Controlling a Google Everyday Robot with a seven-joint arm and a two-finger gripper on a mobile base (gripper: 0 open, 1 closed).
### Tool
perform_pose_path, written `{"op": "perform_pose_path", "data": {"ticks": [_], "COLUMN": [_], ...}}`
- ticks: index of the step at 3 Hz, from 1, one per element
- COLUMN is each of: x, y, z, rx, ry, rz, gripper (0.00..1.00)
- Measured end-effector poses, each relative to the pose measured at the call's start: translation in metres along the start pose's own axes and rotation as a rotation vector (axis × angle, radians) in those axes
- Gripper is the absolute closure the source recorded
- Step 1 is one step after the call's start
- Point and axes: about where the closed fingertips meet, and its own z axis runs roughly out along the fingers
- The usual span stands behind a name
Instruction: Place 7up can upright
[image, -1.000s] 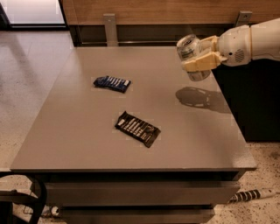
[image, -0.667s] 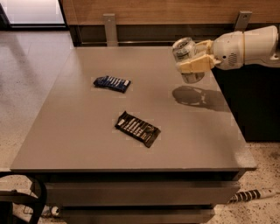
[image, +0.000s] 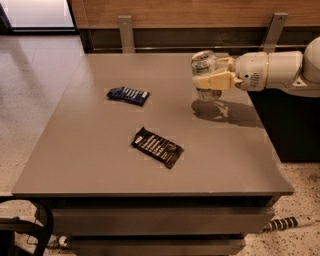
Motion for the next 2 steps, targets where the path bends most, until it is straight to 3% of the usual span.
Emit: {"op": "perform_pose_path", "data": {"ticks": [2], "x": [0.0173], "y": [-0.0037], "z": [0.0103], "rx": [0.016], "ry": [-0.106], "rz": [-0.001], "gripper": [1.00]}}
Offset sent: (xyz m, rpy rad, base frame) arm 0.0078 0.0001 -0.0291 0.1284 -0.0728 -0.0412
